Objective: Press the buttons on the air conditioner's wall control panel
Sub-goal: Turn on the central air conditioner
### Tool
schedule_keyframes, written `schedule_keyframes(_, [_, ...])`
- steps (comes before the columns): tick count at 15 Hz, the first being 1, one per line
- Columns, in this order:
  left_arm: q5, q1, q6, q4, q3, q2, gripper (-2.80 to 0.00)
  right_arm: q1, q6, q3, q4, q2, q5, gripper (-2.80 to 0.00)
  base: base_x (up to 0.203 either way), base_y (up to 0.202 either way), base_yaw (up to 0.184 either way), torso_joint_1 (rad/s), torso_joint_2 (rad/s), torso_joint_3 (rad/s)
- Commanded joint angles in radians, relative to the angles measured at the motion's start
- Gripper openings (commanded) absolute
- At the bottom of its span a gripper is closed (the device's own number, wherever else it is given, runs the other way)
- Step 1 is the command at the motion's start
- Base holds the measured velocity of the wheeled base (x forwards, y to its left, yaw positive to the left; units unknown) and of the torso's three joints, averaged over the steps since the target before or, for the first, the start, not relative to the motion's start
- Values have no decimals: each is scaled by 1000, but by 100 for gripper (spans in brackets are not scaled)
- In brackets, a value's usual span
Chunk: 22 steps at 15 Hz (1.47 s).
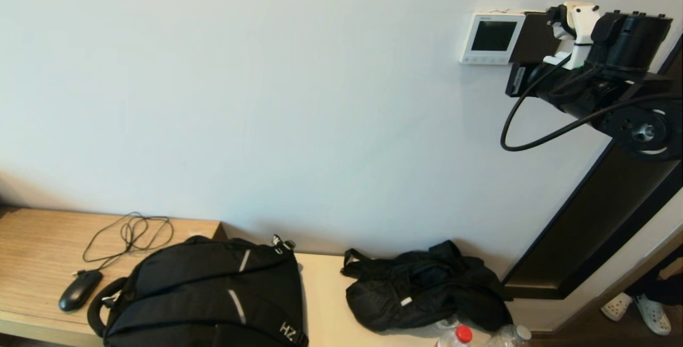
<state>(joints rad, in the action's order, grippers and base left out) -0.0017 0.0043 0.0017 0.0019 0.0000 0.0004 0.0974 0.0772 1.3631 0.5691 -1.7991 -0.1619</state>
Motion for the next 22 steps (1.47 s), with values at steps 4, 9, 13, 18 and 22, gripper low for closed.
schedule_keyframes(4, [0,0,0,0,0,0,-280,2,1,59,5,-49,-10,-280,0,0,0,0,0,0])
schedule_keyframes(9, [0,0,0,0,0,0,-280,2,1,91,5,-86,-19,-280,0,0,0,0,0,0])
schedule_keyframes(13, [0,0,0,0,0,1,-280,2,1,106,6,-98,-19,-280,0,0,0,0,0,0])
schedule_keyframes(18, [0,0,0,0,0,0,-280,14,2,124,4,-102,-23,-280,0,0,0,0,0,0])
schedule_keyframes(22, [0,0,0,0,0,0,-280,24,4,139,3,-120,-36,-280,0,0,0,0,0,0])
